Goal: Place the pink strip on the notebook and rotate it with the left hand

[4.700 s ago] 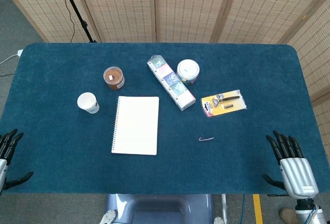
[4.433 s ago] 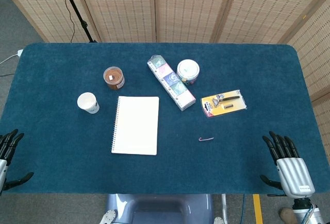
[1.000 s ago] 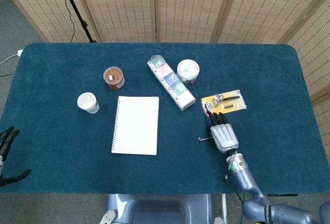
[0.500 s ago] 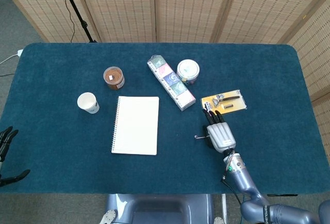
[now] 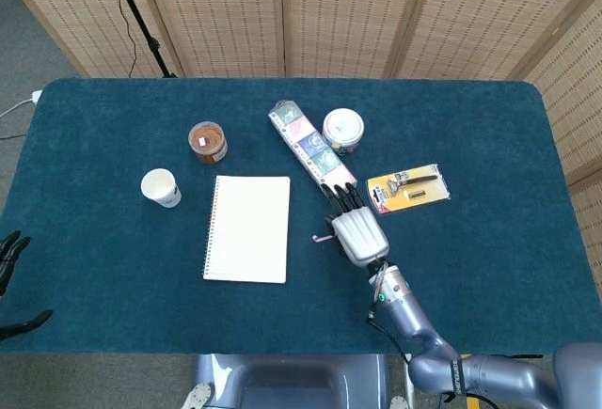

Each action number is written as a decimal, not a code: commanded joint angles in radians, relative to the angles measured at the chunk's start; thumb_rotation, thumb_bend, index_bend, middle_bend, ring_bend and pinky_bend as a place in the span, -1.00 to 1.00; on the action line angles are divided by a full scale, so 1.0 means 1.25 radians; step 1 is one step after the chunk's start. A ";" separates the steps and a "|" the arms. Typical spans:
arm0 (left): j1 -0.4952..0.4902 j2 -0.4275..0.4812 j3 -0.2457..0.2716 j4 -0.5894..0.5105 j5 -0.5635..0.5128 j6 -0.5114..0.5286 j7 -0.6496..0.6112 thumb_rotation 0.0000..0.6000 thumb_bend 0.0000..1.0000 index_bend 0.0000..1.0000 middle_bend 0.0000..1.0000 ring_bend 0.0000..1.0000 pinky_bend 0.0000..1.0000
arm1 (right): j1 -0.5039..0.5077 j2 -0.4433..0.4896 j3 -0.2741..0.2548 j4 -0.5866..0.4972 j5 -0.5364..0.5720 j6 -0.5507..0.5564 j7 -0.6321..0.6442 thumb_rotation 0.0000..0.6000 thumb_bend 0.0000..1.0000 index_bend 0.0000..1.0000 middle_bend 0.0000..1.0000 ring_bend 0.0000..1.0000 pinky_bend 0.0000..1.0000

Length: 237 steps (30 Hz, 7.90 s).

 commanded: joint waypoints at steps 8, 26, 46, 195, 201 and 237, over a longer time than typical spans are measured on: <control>-0.001 0.001 -0.001 0.000 -0.008 -0.007 -0.005 1.00 -1.00 -1.00 -1.00 -1.00 -1.00 | 0.104 -0.114 0.043 0.116 -0.026 -0.015 -0.020 1.00 0.07 0.25 -0.98 -1.00 -0.93; -0.001 0.004 -0.002 -0.001 -0.018 -0.013 -0.012 1.00 -1.00 -1.00 -1.00 -1.00 -1.00 | 0.195 -0.277 -0.004 0.314 -0.097 -0.017 -0.075 1.00 0.13 0.22 -0.98 -1.00 -0.93; 0.002 0.007 -0.002 0.013 -0.022 -0.013 -0.026 1.00 -1.00 -1.00 -1.00 -1.00 -1.00 | 0.190 -0.339 -0.008 0.413 -0.091 -0.006 -0.056 1.00 0.13 -0.80 -1.00 -1.00 -0.94; -0.865 -0.415 -0.044 -0.046 -0.848 -0.489 0.587 0.26 -1.00 -0.39 -1.00 -1.00 -1.00 | -0.421 0.519 -0.177 -0.075 -0.325 0.364 0.762 1.00 -1.00 -0.87 -1.00 -1.00 -0.83; -0.864 -0.426 -0.046 -0.060 -0.828 -0.472 0.610 0.26 -1.00 -0.39 -1.00 -1.00 -1.00 | -0.424 0.521 -0.175 -0.076 -0.328 0.368 0.765 1.00 -1.00 -0.87 -1.00 -1.00 -0.82; -0.818 -0.466 -0.020 -0.044 -0.731 -0.418 0.710 0.24 -1.00 -0.37 -1.00 -1.00 -1.00 | -0.430 0.530 -0.174 -0.084 -0.339 0.368 0.778 1.00 -1.00 -0.85 -1.00 -1.00 -0.80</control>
